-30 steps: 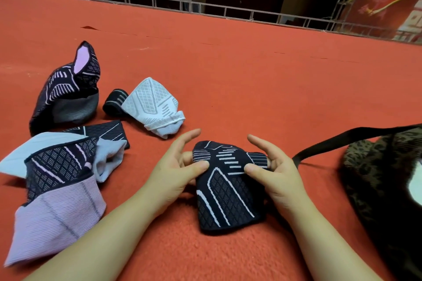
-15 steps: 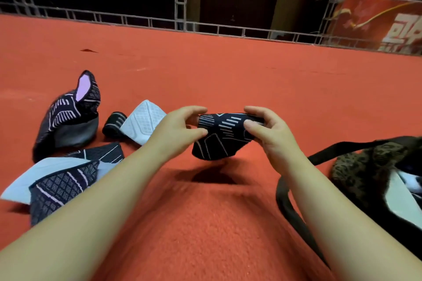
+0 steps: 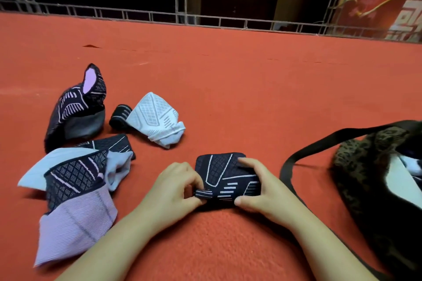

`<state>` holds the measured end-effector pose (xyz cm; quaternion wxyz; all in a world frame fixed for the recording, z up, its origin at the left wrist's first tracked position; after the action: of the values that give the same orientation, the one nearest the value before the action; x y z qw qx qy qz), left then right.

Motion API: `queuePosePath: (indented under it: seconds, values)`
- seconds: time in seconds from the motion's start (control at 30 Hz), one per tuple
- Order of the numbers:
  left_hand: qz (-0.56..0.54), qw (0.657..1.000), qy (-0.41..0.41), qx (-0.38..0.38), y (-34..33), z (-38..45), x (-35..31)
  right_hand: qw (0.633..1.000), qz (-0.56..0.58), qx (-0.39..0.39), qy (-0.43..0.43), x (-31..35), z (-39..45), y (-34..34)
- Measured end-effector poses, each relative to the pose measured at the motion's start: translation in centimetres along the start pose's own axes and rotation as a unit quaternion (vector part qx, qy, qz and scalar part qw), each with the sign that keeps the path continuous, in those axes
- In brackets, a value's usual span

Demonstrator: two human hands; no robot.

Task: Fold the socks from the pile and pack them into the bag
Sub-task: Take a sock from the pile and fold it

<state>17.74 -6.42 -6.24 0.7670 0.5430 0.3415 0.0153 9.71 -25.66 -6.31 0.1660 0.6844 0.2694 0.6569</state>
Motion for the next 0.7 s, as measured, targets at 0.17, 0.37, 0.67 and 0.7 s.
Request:
queuePosePath:
  seconds: [0.17,0.37,0.67,0.7]
  values:
    - [-0.02,0.998,-0.041,0.053,-0.5,0.0,0.1,0.997,-0.08,-0.02,-0.012,-0.3,0.0,0.7]
    - [-0.033,0.996,-0.02,0.085,-1.1,-0.2,-0.4,0.999,-0.042,-0.016,0.001,-0.9,0.2,0.8]
    - [-0.038,0.995,-0.012,0.09,-0.6,-0.3,-1.3,0.997,-0.068,-0.014,0.041,-0.1,0.0,1.0]
    - [-0.033,0.996,-0.009,0.083,-0.4,-0.4,-1.4,0.998,-0.038,0.007,0.044,-0.1,-0.1,0.9]
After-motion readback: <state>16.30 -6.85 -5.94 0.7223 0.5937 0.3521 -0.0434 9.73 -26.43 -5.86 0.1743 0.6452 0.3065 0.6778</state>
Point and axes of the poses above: each hand's wrist, its own z-axis towards the middle knuckle, its own y-axis out of the back of the hand, x = y × z, the point moved 5 cm from there along z, towards the middle knuckle, and after that the axes turned 15 degrees about x, right-handed, at the moved point
